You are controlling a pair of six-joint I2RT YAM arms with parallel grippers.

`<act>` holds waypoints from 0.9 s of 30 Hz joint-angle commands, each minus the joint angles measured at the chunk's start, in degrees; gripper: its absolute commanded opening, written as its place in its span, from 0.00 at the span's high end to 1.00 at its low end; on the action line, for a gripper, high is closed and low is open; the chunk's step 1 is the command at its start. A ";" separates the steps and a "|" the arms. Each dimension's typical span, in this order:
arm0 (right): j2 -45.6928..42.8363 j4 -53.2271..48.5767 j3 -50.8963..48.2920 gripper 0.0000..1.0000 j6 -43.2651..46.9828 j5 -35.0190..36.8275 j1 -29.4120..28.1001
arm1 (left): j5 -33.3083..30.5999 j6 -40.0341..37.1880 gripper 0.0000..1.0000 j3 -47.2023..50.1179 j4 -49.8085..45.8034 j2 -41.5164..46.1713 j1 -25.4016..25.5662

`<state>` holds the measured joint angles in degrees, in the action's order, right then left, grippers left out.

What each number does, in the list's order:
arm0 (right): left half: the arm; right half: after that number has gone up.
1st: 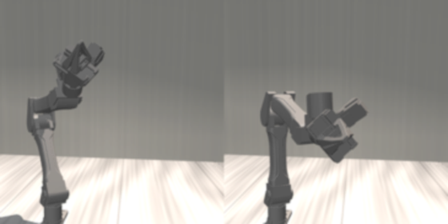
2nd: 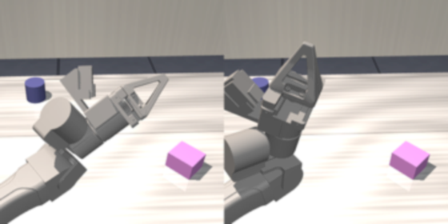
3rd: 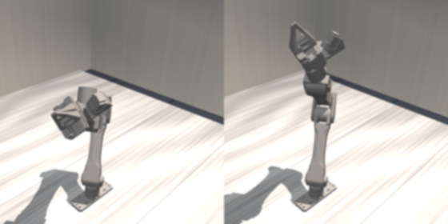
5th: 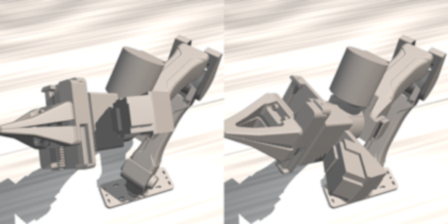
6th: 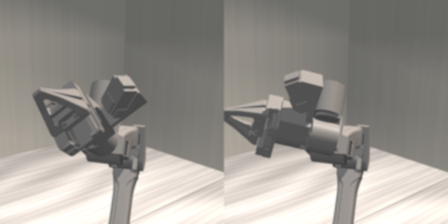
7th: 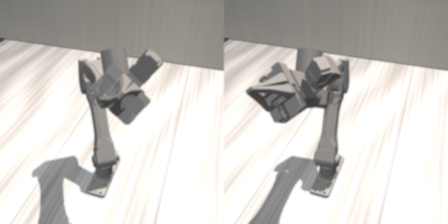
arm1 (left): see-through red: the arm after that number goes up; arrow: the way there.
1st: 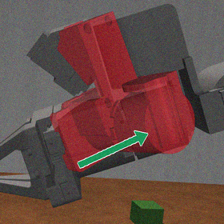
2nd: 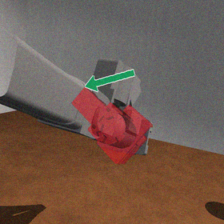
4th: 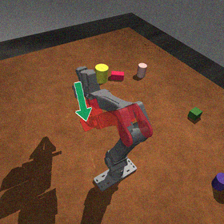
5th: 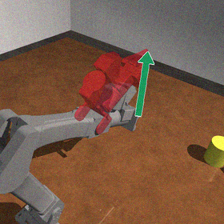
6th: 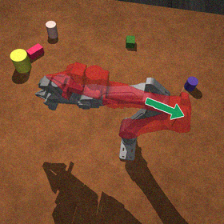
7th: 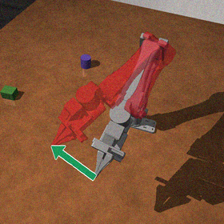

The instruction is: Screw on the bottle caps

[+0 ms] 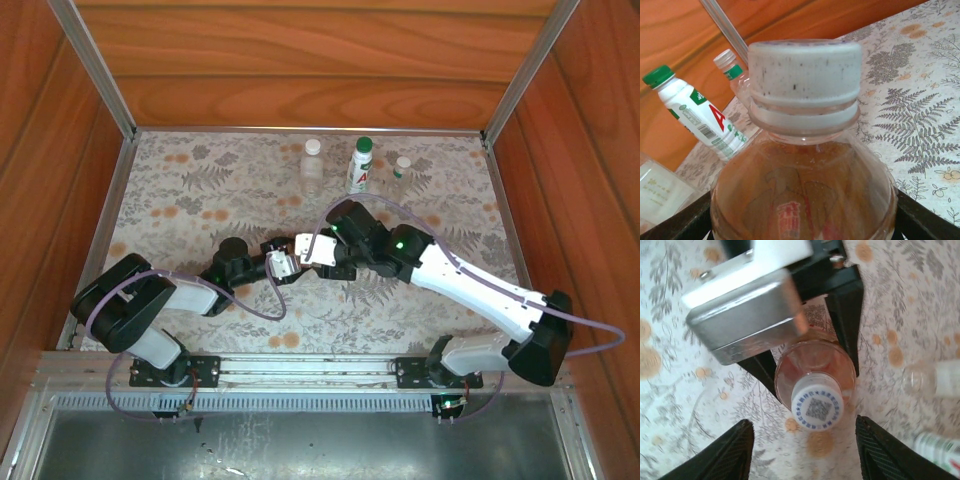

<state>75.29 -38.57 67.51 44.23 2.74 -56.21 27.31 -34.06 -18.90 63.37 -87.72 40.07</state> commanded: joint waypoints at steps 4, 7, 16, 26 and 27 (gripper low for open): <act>4.19 -1.22 3.15 0.54 12.73 -2.78 0.27 | 1.33 -0.69 0.34 0.88 0.52 1.04 0.28; 5.10 -1.31 3.02 0.60 12.73 -1.91 0.29 | 1.24 -0.73 0.34 1.14 0.48 1.34 0.27; 5.56 0.14 2.34 0.61 12.58 1.09 0.31 | 1.50 -0.54 0.33 1.41 0.52 2.07 0.31; 5.52 1.95 3.52 0.88 2.36 -0.46 0.38 | 0.69 -0.39 0.33 1.76 0.52 2.47 0.33; 5.23 3.67 3.41 0.94 -3.49 -0.50 0.39 | 0.42 -0.47 0.33 1.76 0.52 2.46 0.27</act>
<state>80.73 -37.69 69.38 50.33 3.38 -56.21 27.09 -34.02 -17.61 62.92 -86.50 40.10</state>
